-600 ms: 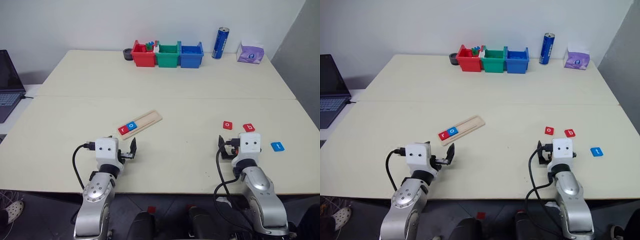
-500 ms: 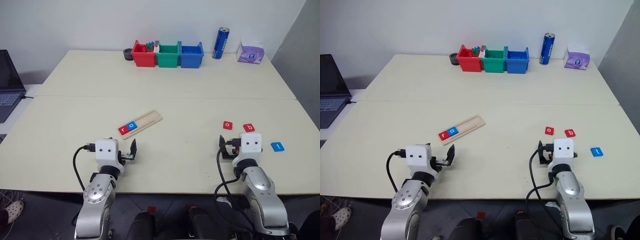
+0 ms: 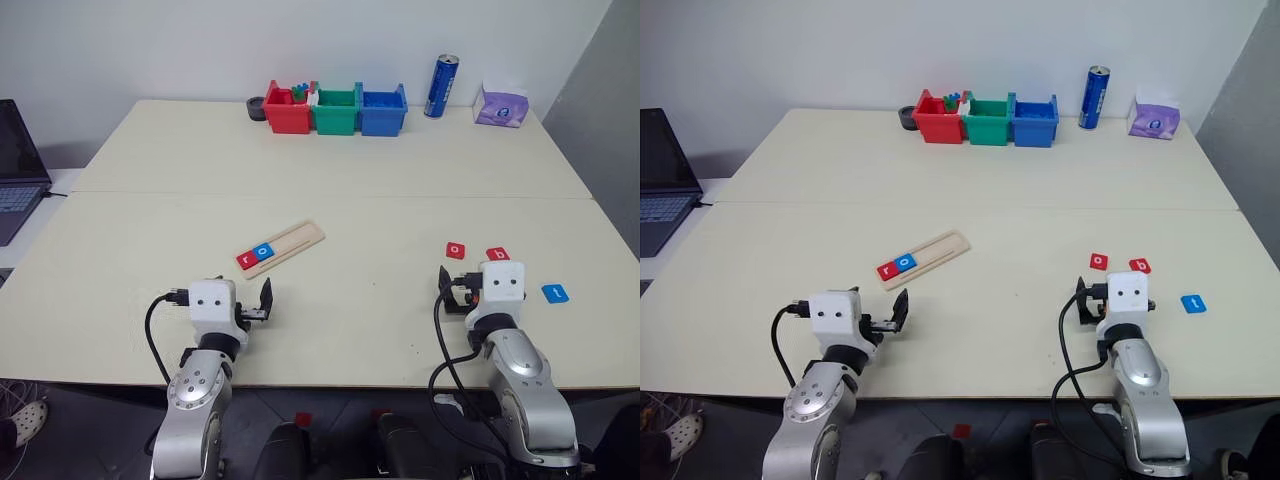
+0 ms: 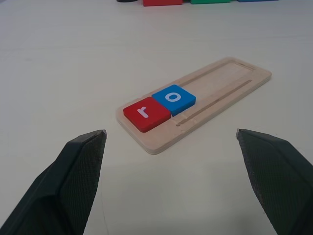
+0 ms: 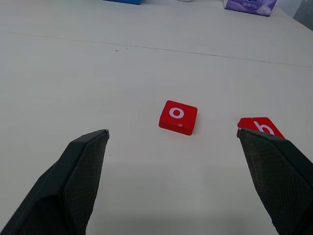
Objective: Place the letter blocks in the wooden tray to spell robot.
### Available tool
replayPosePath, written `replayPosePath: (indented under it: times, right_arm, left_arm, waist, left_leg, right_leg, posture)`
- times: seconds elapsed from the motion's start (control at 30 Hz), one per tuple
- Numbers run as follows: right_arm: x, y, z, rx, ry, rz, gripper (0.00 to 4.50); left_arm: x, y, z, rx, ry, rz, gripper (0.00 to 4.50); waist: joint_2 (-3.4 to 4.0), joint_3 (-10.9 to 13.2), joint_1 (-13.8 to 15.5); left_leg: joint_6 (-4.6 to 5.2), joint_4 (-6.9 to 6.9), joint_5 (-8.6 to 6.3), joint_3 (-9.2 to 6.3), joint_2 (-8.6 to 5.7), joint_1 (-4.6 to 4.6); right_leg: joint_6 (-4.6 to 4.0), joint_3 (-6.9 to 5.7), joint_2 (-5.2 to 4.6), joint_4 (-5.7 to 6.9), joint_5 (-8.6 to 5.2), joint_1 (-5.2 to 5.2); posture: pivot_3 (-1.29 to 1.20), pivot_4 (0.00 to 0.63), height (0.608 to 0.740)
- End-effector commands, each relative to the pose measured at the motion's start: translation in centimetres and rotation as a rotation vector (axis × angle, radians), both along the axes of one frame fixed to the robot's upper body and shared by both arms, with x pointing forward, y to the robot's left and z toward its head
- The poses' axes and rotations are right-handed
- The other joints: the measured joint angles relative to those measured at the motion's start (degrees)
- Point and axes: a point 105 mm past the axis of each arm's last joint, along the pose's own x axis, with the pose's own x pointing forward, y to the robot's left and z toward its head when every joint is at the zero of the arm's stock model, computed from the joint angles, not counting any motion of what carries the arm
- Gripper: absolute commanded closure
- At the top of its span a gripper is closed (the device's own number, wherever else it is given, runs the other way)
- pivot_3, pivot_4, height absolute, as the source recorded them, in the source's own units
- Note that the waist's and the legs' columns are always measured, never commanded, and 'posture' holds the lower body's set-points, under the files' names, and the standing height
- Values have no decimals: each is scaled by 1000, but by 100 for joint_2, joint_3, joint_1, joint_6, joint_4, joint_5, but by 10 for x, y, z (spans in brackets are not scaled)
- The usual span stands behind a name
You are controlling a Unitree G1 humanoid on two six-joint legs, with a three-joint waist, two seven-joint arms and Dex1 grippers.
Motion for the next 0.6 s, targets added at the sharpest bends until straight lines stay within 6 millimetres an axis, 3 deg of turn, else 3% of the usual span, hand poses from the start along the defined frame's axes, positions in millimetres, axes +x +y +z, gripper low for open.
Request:
replayPosePath:
  times: [0.03,0.4,0.47,0.6]
  right_arm:
    - [-1,-2,14,-7,-51,-8,34]
    - [0,1,19,-12,-59,28,34]
    - [3,11,30,-18,-75,138,34]
    - [-1,49,56,21,-47,587,34]
  left_arm:
    - [-1,-2,16,4,-66,-4,0]
    - [0,-5,16,6,-61,-20,0]
    - [3,-5,23,2,-78,-45,0]
    - [19,3,46,31,-118,-167,0]
  waist:
    - [0,0,0]
    - [0,0,0]
    - [0,0,-1]
    - [-2,2,-5]
  left_leg:
    - [0,0,0,0,0,0]
    - [0,0,0,0,0,0]
    - [0,0,0,0,-1,0]
    - [1,6,0,2,-7,2]
  right_leg:
    - [0,0,0,0,0,0]
    - [0,0,0,0,0,0]
    - [0,0,0,0,0,0]
    - [3,-13,4,5,3,-1]
  posture:
    - [0,150,740]
    - [0,150,740]
    - [0,150,740]
    - [0,150,740]
